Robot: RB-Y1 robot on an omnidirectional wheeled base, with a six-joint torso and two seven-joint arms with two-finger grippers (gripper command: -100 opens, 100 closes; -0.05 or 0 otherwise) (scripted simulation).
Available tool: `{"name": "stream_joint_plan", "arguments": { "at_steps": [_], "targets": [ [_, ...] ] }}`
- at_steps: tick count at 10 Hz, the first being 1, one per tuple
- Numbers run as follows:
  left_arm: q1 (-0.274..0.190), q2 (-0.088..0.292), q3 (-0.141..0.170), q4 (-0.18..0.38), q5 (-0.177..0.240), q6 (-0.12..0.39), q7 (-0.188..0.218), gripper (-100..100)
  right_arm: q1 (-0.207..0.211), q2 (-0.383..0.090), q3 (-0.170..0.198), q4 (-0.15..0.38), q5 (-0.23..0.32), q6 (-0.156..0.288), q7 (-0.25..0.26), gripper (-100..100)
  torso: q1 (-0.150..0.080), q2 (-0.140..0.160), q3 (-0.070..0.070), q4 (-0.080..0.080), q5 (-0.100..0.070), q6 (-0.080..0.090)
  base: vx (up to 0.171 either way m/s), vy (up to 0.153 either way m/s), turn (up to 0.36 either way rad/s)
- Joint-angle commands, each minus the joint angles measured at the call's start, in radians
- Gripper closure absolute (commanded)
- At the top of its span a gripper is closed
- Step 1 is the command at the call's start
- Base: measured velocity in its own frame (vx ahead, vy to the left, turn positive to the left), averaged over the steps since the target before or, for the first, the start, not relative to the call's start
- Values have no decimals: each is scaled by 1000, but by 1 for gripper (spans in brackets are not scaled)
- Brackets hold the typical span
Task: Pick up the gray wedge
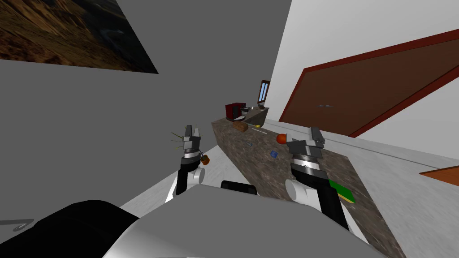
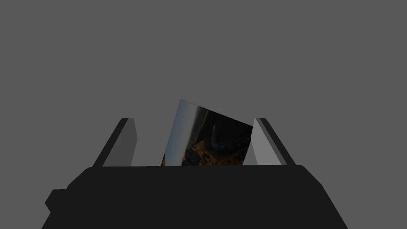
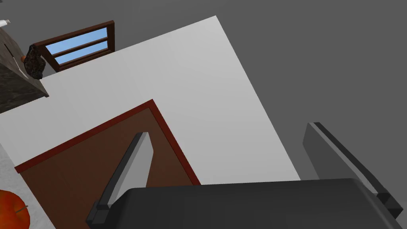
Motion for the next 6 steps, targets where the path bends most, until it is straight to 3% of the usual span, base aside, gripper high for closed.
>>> {"name": "stream_joint_plan", "arguments": {
  "at_steps": [1, 3, 6],
  "targets": [
    [0, 0, 0, 0, 0, 0, 0, 0, 7, -34, 8, 13, 5, -6, -3, -100, 0, 0, 0, 0, 0, 0, -29, 39, -20],
    [0, 0, 0, 0, 0, 0, 0, 0, 25, -87, 27, 43, 17, -18, -9, -100, 5, 3, 2, 1, 1, 0, -53, 122, -38],
    [0, 0, 0, 0, 0, 0, 0, 0, 67, -173, 70, 118, 46, -46, -21, -100, 15, 4, 2, 1, 3, 0, -56, 208, -46]
  ]
}}
